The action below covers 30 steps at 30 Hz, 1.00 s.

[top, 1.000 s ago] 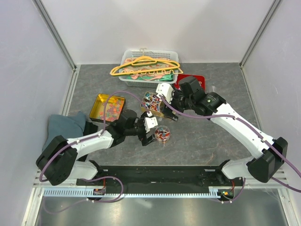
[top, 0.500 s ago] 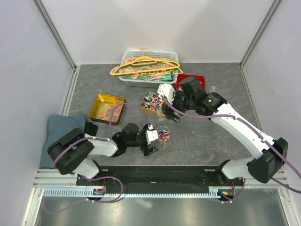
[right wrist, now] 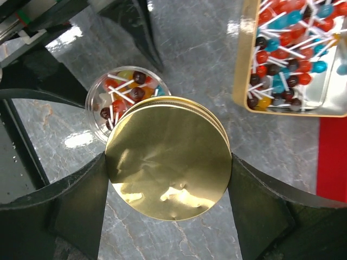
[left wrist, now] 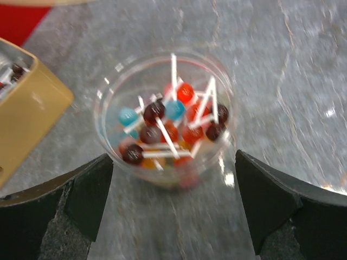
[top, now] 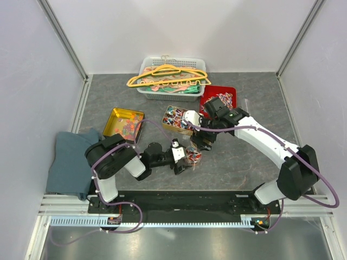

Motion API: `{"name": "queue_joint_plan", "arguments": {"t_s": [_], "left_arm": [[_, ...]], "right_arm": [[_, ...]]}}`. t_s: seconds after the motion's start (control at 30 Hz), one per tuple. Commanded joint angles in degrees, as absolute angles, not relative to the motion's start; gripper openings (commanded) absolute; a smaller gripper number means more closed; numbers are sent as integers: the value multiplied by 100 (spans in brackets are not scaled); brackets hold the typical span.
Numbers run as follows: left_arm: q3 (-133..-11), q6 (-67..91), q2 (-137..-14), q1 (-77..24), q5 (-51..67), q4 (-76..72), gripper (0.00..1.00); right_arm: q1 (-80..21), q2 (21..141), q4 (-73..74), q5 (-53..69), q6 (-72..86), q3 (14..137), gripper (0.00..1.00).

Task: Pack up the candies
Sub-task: Close the bottle lid on the packing bottle.

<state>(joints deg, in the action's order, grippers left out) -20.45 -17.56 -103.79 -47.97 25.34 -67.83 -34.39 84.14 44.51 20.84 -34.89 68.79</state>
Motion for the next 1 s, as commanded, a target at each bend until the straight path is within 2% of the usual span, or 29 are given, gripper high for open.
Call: {"name": "queue_joint_plan", "arguments": {"t_s": [0.0,0.1,0.27,0.97], "left_arm": [[-2276,-1354,-10669,-4808,2285,-7892,99],[-2347,-1152,-10897,-4808,2267,-8305,99],[-2259,-1099,-11205,-4816,2865,-9217,99],[-2382,-940,-11391,-4816,3050,-9527,99]], "right_arm": [[-3445,8508,4552,2496,-3718,6829,66],[-3454,8499,4597,2636,-3753,6733,66],[-3480,8665,4605,2768,-3735,6671,66],[-3850,9026,3577,2338,-3173,6284,65]]}}
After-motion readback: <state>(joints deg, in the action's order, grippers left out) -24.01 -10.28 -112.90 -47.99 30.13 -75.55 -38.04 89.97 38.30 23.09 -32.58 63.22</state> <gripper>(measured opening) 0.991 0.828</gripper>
